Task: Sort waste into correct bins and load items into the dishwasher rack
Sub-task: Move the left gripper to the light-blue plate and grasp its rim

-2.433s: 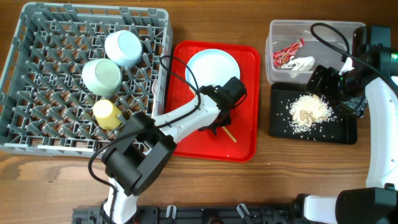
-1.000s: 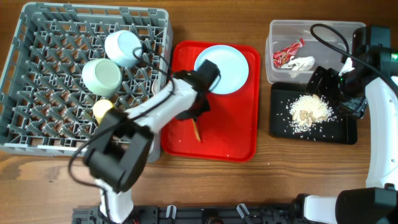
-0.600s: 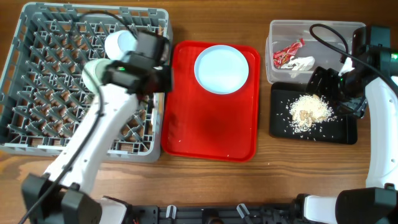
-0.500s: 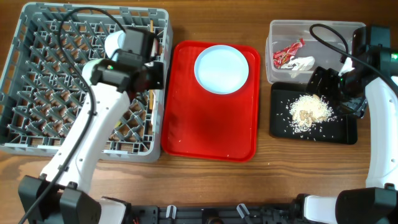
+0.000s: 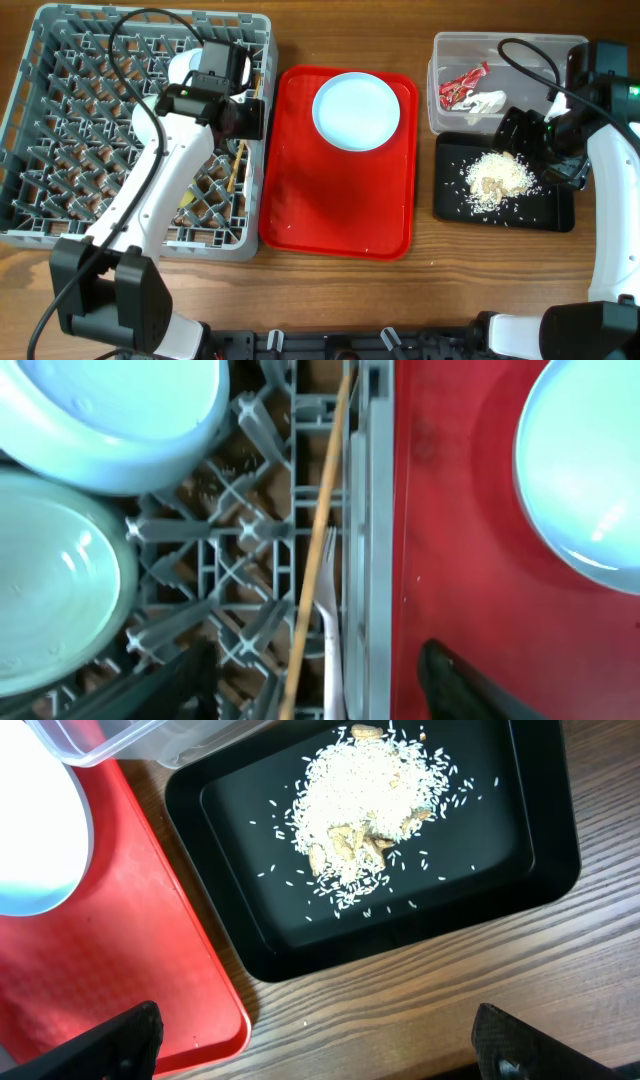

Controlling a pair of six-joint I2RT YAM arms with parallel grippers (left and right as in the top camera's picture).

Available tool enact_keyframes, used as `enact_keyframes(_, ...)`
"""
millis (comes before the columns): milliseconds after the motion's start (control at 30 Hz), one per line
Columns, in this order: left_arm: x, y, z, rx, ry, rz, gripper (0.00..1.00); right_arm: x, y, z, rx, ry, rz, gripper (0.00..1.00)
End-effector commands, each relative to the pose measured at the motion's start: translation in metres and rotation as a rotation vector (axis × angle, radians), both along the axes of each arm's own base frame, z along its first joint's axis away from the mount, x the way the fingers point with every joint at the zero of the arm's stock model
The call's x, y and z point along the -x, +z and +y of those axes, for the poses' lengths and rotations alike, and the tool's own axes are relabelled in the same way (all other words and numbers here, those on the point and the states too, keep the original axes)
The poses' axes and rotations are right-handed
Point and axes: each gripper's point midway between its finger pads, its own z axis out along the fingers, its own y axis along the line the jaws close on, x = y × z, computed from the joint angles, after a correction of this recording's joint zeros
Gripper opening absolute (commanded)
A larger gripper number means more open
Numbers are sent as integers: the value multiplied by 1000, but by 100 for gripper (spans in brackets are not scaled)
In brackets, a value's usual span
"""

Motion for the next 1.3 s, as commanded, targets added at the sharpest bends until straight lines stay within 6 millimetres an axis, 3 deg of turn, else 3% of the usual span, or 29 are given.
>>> enact_keyframes(0,-7,19,-19,72,-32,-63,57,0,8,2,-4,20,-32,100)
enact_keyframes(167,-7,34,-85,218,-196,-125,67,-1,9,2,-3,19,-36,100)
enact_keyframes(233,-9,39,-111,228,-265,-171,68,-1,9,1,-3,19,-37,100)
enact_keyframes(367,-7,40,-162,197,-468,-255,78,-1,9,1,-3,19,-37,100)
enact_keyframes(467,-2,25,-199,151,-628,-283,81,-2,9,1,-3,19,-40,100)
enact_keyframes(633,10,-30,-242,87,-799,-240,82,-2,9,3,-10,21,-41,100)
enact_keyframes(800,10,-75,-251,55,-818,-185,84,-2,9,3,-10,21,-41,100)
enact_keyframes(1000,19,-117,-244,25,-819,-79,82,-3,9,2,-9,21,-45,100)
enact_keyframes(1067,25,-126,-239,13,-819,-37,78,-3,9,2,-8,21,-45,100)
enact_keyframes(1267,53,-147,-216,-35,-818,130,44,-3,9,2,-8,21,-46,100)
